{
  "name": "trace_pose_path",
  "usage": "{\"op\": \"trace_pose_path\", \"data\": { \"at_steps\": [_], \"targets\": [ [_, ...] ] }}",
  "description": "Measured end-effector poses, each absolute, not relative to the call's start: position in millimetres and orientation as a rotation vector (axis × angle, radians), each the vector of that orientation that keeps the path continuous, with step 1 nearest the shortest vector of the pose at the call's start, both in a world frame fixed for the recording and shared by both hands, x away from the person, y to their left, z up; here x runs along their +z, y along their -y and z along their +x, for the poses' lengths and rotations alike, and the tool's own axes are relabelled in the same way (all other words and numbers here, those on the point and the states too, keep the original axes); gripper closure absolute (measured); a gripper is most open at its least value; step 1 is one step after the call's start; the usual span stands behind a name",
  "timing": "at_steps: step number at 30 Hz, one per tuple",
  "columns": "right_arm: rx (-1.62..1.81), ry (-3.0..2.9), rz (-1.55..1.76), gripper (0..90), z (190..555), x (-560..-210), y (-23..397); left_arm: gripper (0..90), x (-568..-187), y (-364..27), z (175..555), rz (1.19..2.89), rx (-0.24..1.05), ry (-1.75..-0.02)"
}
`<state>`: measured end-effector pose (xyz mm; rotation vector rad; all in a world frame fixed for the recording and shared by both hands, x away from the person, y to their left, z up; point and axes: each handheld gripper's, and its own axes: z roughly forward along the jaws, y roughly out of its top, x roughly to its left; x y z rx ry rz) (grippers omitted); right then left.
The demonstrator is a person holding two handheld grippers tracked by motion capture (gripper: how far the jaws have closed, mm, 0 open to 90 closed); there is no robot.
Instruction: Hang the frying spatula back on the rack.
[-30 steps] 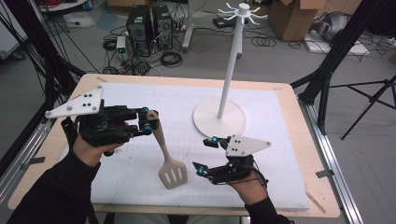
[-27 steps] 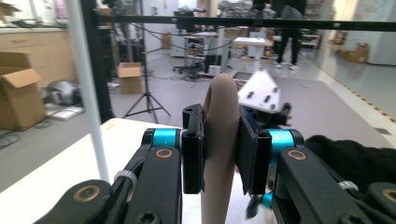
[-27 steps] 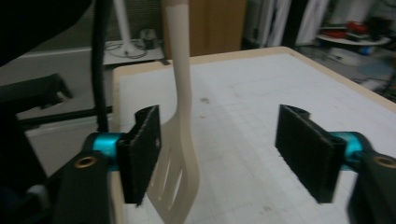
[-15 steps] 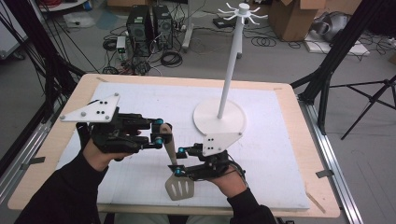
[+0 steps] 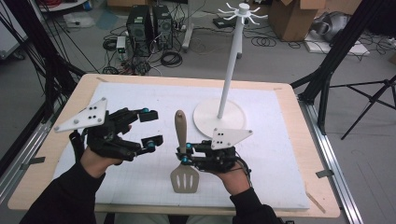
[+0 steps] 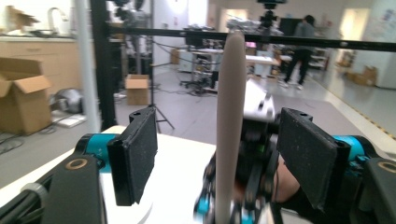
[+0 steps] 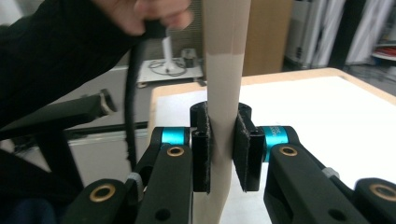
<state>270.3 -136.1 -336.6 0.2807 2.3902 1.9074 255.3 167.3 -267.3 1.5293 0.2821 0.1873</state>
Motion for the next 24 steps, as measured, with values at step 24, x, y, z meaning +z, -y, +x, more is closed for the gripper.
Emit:
{"op": "trace_pose_path", "data": {
  "at_steps": [24],
  "targets": [
    [1.734, -2.174, 0.650, 78.9, 338.2, -279.1, 168.2, 17.7, -393.2, -217.6, 249.5, 1.607, 0.203, -0.537]
  ]
}}
